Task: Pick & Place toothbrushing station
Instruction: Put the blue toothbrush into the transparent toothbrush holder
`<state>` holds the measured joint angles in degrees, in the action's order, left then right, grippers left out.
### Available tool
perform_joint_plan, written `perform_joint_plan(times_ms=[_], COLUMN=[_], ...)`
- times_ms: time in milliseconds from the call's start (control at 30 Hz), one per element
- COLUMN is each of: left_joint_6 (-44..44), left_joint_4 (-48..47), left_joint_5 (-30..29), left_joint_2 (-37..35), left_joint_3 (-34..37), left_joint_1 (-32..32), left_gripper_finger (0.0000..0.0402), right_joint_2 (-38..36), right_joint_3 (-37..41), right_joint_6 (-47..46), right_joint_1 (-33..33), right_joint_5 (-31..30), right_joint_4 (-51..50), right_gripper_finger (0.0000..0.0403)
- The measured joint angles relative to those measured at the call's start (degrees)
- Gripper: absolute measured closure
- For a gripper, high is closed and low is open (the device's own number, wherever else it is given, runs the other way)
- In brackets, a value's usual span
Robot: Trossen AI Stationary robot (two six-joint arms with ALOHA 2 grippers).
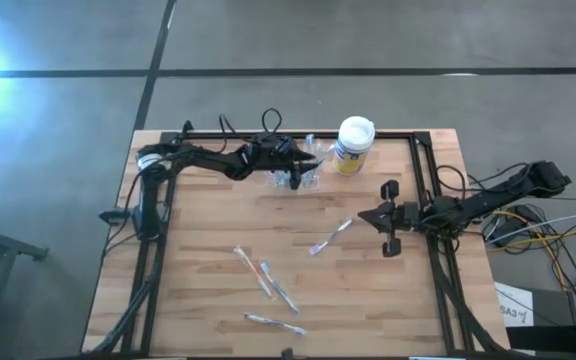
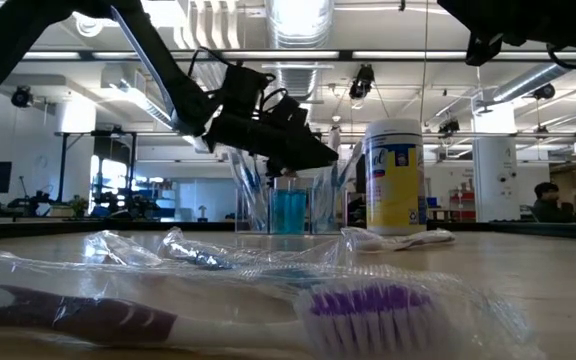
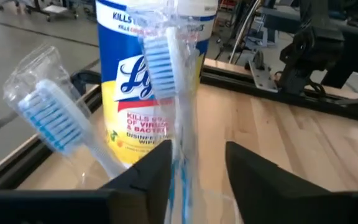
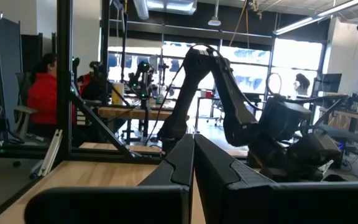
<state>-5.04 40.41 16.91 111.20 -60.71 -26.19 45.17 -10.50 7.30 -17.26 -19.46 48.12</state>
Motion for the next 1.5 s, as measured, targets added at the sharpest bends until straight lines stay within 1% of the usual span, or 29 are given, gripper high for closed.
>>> perform_joint_plan(times_ms=[133, 233, 300, 400, 467, 567, 633, 700, 767, 833, 900, 933, 967, 1067, 1267, 1433, 1500], left_joint_6=[0.94, 1.85, 3.34, 6.58, 9.07, 10.08, 10.99, 12.51, 14.83, 15.91, 15.69, 15.36, 14.51, 13.33, 13.57, 12.75, 11.49], left_joint_4=[-1.89, -4.49, -8.31, -15.89, -21.22, -29.37, -34.84, -40.33, -45.65, -50.11, -53.29, -54.44, -55.02, -55.32, -53.88, -52.15, -50.54], left_joint_5=[3.57, 4.75, 4.70, 5.91, 8.35, 9.28, 10.11, 10.55, 10.71, 10.90, 10.90, 10.98, 11.19, 12.26, 12.35, 12.15, 11.96], left_joint_2=[-2.35, -5.14, -7.70, -14.09, -19.35, -28.05, -34.76, -41.94, -49.07, -55.89, -62.30, -65.19, -67.92, -75.13, -87.69, -96.46, -99.56], left_joint_3=[0.10, 0.09, 0.18, 0.22, 0.20, 0.20, 0.20, 0.25, 0.78, 1.93, 3.72, 4.90, 6.39, 11.79, 23.45, 32.17, 34.84], left_joint_1=[0.02, 0.04, 0.00, -0.02, 0.00, 0.11, 0.14, 0.40, 1.04, 1.78, 2.53, 2.89, 3.23, 3.99, 4.20, 4.20, 4.20], left_gripper_finger=[0.0218, 0.0208, 0.0207, 0.0207, 0.0208, 0.0212, 0.0220, 0.0239, 0.0272, 0.0317, 0.0369, 0.0385, 0.0390, 0.0391, 0.0397, 0.0398, 0.0399], right_joint_2=[0.02, 0.01, 0.01, 0.02, 0.02, 0.04, 0.04, 0.04, 0.04, 0.11, 0.51, 0.82, 1.18, 2.48, 4.03, 0.54, -0.83], right_joint_3=[0.00, 0.02, 0.02, 0.02, 0.02, 0.03, 0.02, 0.04, 0.04, 0.04, 0.04, 0.04, 0.04, -0.52, -3.38, -8.88, -10.53], right_joint_6=[-0.05, -0.03, -0.13, -0.44, -0.90, -0.99, -1.58, -2.05, -2.38, -2.41, -2.44, -2.44, -2.43, -2.39, -2.39, -2.67, -2.47], right_joint_1=[0.00, 0.00, 0.00, 0.00, 0.00, 0.00, 0.00, 0.02, 0.02, 0.02, 0.02, 0.02, 0.02, 0.02, 0.09, 0.76, 1.27], right_joint_5=[0.00, 0.00, 0.00, 0.00, 0.00, -0.02, -0.02, -0.04, -0.04, -0.07, -0.07, -0.07, -0.07, -0.20, -0.23, -0.20, -0.15], right_joint_4=[-0.17, -0.69, -1.29, -1.42, -1.70, -1.89, -2.53, -2.89, -2.91, -2.90, -2.87, -2.89, -2.88, -2.92, -4.06, -16.92, -19.57], right_gripper_finger=[0.0394, 0.0394, 0.0394, 0.0394, 0.0394, 0.0394, 0.0394, 0.0394, 0.0394, 0.0394, 0.0394, 0.0394, 0.0394, 0.0394, 0.0394, 0.0394, 0.0394])
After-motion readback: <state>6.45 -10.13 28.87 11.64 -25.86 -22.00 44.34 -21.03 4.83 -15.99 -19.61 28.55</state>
